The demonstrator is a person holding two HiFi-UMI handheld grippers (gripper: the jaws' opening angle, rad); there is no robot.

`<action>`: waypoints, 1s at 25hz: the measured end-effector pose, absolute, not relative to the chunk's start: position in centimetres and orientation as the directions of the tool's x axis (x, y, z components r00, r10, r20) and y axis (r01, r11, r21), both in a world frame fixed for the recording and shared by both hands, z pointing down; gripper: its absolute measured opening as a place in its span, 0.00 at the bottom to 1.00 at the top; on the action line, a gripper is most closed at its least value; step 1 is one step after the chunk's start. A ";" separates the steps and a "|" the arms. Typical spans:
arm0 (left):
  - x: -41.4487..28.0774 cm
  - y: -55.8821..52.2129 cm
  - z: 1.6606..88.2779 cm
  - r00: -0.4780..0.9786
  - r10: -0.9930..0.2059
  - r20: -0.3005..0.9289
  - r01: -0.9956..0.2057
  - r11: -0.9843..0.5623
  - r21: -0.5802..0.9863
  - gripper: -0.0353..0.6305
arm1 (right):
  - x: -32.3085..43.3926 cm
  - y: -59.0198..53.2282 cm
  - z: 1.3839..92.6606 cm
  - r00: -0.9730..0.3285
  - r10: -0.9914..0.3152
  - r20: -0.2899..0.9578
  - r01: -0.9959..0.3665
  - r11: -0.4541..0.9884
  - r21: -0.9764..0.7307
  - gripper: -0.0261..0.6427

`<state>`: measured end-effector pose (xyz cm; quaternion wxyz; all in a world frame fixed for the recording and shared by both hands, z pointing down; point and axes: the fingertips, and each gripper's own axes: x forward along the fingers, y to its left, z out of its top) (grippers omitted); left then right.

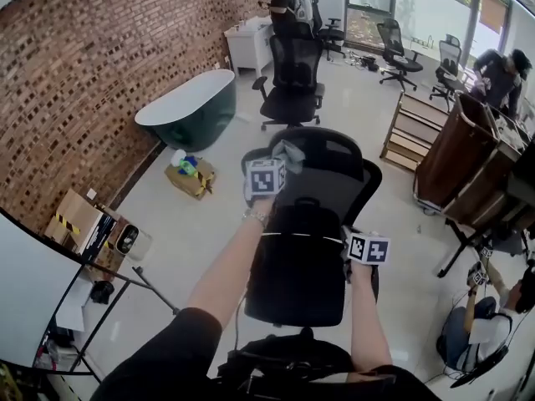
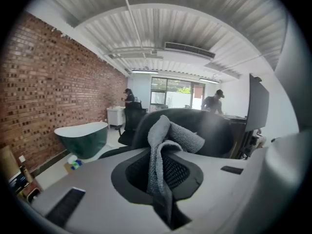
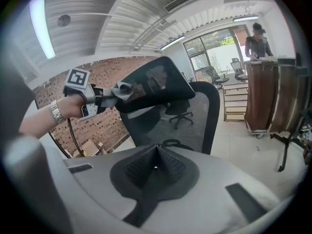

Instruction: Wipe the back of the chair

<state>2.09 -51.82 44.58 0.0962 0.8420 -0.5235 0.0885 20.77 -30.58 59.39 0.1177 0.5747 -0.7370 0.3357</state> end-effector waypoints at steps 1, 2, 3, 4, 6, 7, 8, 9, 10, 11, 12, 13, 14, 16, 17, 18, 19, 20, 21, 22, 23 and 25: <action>-0.4 -52.1 45.2 0.389 -0.881 0.268 -0.920 -0.385 0.069 0.10 | 20.7 -30.8 59.3 -0.322 -0.767 0.555 -0.922 0.120 -0.369 0.05; -2.8 -52.0 45.6 0.346 -0.895 0.282 -0.938 -0.341 0.067 0.10 | 20.5 -31.0 59.4 -0.333 -0.764 0.553 -0.917 0.125 -0.379 0.05; -4.8 -51.9 45.8 0.310 -0.905 0.292 -0.950 -0.305 0.065 0.10 | 20.3 -31.2 59.4 -0.339 -0.759 0.556 -0.915 0.128 -0.383 0.05; -6.3 -51.6 46.0 0.287 -0.910 0.300 -0.958 -0.280 0.065 0.10 | 20.1 -31.3 59.6 -0.339 -0.753 0.564 -0.917 0.129 -0.378 0.05; -7.3 -50.7 46.1 0.277 -0.907 0.318 -0.960 -0.271 0.063 0.10 | 19.7 -31.6 59.8 -0.331 -0.743 0.582 -0.924 0.130 -0.359 0.05; -6.4 -50.0 46.2 0.291 -0.899 0.328 -0.956 -0.287 0.062 0.10 | 19.7 -31.7 60.0 -0.330 -0.739 0.587 -0.926 0.132 -0.354 0.05; -4.7 -49.1 46.5 0.318 -0.886 0.336 -0.947 -0.317 0.061 0.10 | 19.7 -31.8 60.2 -0.330 -0.735 0.592 -0.927 0.133 -0.352 0.05; -2.1 -48.0 46.8 0.357 -0.870 0.341 -0.932 -0.358 0.063 0.10 | 19.9 -31.7 60.6 -0.329 -0.730 0.599 -0.927 0.129 -0.352 0.05; 1.0 -46.9 47.2 0.402 -0.850 0.341 -0.912 -0.405 0.068 0.10 | 20.2 -31.6 61.1 -0.326 -0.723 0.609 -0.928 0.121 -0.354 0.05; 4.3 -46.0 47.4 0.447 -0.829 0.337 -0.890 -0.450 0.073 0.10 | 20.5 -31.5 61.5 -0.322 -0.718 0.617 -0.928 0.110 -0.356 0.05; 7.5 -45.1 47.7 0.487 -0.807 0.334 -0.867 -0.492 0.077 0.10 | 20.8 -31.4 62.0 -0.317 -0.714 0.625 -0.929 0.100 -0.358 0.05; 10.8 -44.4 48.1 0.531 -0.779 0.333 -0.840 -0.536 0.085 0.10 | 21.0 -31.4 62.4 -0.314 -0.710 0.630 -0.929 0.092 -0.359 0.05; 14.3 -43.6 48.6 0.580 -0.742 0.336 -0.805 -0.584 0.100 0.10 | 21.2 -31.3 62.8 -0.311 -0.706 0.636 -0.929 0.085 -0.360 0.05; 21.3 -42.0 50.3 0.674 -0.645 0.361 -0.724 -0.673 0.150 0.10 | 21.8 -30.5 63.9 -0.305 -0.699 0.647 -0.928 0.065 -0.368 0.05; 24.3 -41.3 51.4 0.705 -0.600 0.377 -0.689 -0.706 0.164 0.10 | 22.2 -29.8 64.3 -0.301 -0.697 0.651 -0.926 0.052 -0.374 0.05; 26.8 -40.8 52.6 0.724 -0.566 0.394 -0.661 -0.733 0.160 0.10 | 22.7 -29.0 64.5 -0.296 -0.697 0.653 -0.925 0.038 -0.379 0.05; 28.9 -40.6 53.8 0.732 -0.545 0.409 -0.640 -0.755 0.141 0.10 | 23.3 -28.2 64.5 -0.286 -0.700 0.655 -0.925 0.024 -0.378 0.05; 30.4 -40.7 54.9 0.734 -0.533 0.421 -0.627 -0.770 0.120 0.10 | 24.0 -27.5 64.3 -0.271 -0.703 0.657 -0.929 0.012 -0.370 0.05; 31.2 -41.3 55.9 0.731 -0.530 0.430 -0.623 -0.775 0.105 0.10 | 24.7 -27.0 63.8 -0.255 -0.708 0.659 -0.934 0.003 -0.357 0.05; 31.4 -42.1 56.7 0.724 -0.535 0.436 -0.630 -0.770 0.101 0.10 | 25.4 -26.6 63.3 -0.238 -0.713 0.659 -0.939 -0.003 -0.343 0.05; 31.0 -43.1 57.4 0.711 -0.548 0.440 -0.647 -0.756 0.103 0.10 | 26.0 -26.4 62.8 -0.222 -0.718 0.659 -0.944 -0.009 -0.329 0.05; 29.1 -45.4 58.4 0.676 -0.592 0.439 -0.699 -0.704 0.127 0.10 | 27.0 -26.1 62.0 -0.194 -0.725 0.661 -0.953 -0.022 -0.304 0.05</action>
